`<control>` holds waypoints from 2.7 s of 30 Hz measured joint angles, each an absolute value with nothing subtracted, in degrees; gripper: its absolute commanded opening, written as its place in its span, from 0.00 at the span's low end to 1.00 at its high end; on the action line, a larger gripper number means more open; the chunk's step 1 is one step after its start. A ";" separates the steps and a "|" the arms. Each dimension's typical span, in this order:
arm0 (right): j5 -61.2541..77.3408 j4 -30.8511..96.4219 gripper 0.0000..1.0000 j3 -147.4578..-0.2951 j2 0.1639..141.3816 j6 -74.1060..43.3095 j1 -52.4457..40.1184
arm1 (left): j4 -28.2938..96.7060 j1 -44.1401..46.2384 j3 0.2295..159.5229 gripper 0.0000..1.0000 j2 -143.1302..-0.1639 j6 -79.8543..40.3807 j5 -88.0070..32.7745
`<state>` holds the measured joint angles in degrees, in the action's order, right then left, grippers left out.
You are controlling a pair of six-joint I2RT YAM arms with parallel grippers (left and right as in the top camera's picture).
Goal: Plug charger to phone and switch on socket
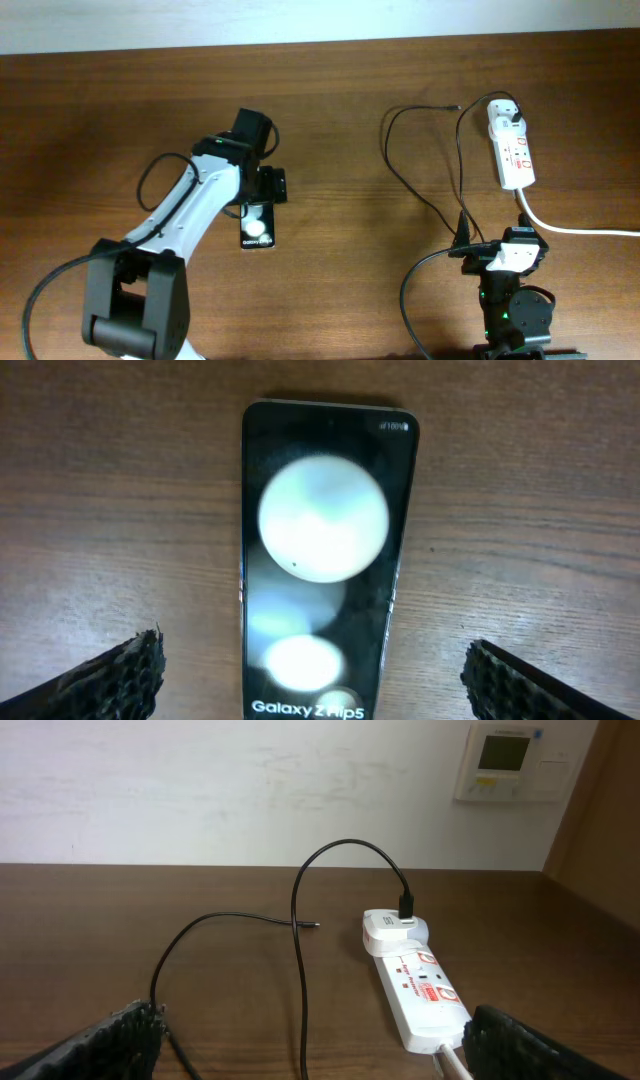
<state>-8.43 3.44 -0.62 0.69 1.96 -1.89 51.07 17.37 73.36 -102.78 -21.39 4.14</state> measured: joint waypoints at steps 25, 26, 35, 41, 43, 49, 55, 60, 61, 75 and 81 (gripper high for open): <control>-8.43 3.44 0.99 -0.62 0.69 1.96 -1.89 | 41.12 16.32 67.02 0.91 -109.51 -17.06 2.11; -8.43 3.44 0.99 -0.62 0.69 1.96 -1.89 | 41.12 16.29 67.02 0.87 -109.54 -17.08 2.11; -8.43 3.44 0.99 -0.62 0.69 1.96 -1.89 | 42.57 16.25 67.90 0.74 -110.00 -17.10 1.83; -8.43 3.44 0.99 -0.62 0.69 1.98 -1.89 | 47.29 16.10 71.66 0.73 -112.18 -17.10 0.64; -8.45 3.44 0.99 -0.62 0.69 1.91 -1.89 | 48.21 16.10 72.18 0.72 -112.42 -17.10 0.12; -8.43 3.44 0.99 -0.62 0.69 1.93 -1.89 | 52.16 16.10 76.16 0.73 -112.79 -17.10 -0.71; -8.45 3.44 0.99 -0.62 0.69 1.96 -1.89 | 55.57 16.10 78.50 0.73 -108.49 -17.10 -3.03; -8.43 3.44 0.99 -0.62 0.69 1.96 -1.89 | 56.12 16.10 78.59 0.73 -102.85 -17.12 -12.03; -8.43 3.44 0.99 -0.62 0.69 1.96 -1.89 | 56.16 16.10 78.59 0.73 -101.71 -17.10 -14.87; -8.43 3.44 0.99 -0.62 0.69 1.96 -1.89 | 49.87 11.31 78.65 0.71 -98.87 -18.13 -65.12; -8.43 3.44 0.99 -0.62 0.69 1.93 -1.89 | 43.81 7.09 78.65 0.70 -98.87 -35.05 -74.87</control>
